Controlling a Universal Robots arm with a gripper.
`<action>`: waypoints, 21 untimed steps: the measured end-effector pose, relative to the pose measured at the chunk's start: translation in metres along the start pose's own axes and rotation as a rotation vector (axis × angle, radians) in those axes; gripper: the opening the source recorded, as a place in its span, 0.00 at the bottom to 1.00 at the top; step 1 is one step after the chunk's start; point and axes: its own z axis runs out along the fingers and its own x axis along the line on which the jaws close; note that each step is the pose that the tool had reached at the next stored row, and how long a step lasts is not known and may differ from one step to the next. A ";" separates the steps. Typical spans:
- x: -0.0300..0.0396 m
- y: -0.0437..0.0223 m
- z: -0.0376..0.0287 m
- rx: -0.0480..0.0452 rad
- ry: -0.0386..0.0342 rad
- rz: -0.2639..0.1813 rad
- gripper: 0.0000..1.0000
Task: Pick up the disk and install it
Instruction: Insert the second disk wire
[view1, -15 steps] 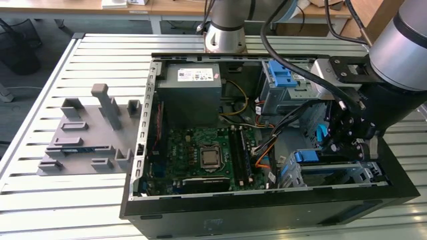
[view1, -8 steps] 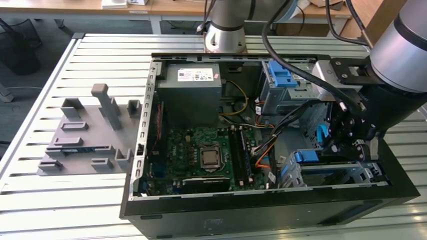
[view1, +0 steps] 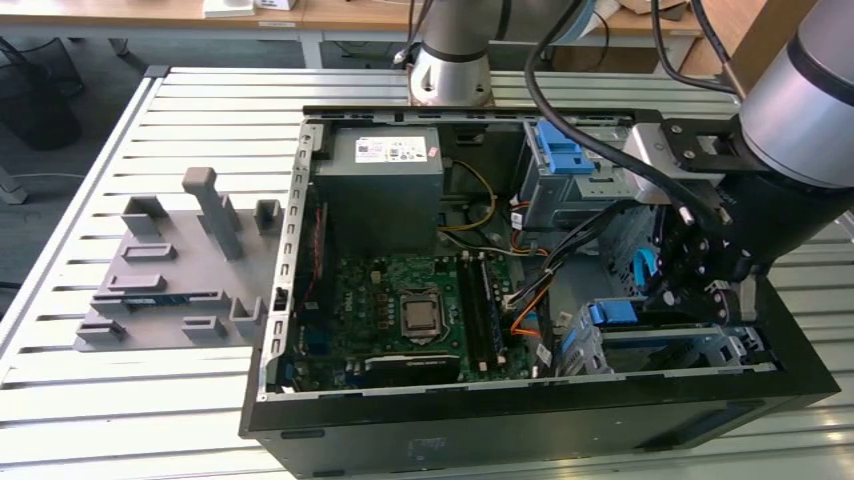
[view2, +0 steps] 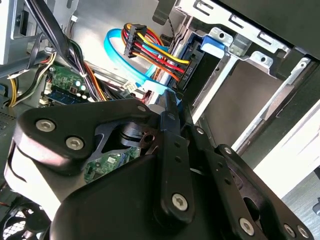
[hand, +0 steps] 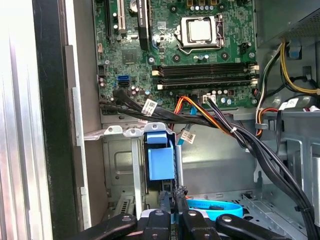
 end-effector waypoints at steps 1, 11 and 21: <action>0.0000 0.0000 0.0002 0.0000 0.0000 0.000 0.16; 0.0000 -0.0003 0.0009 -0.0011 -0.0009 0.001 0.16; -0.0002 -0.0009 0.0002 -0.0117 0.0005 0.013 0.16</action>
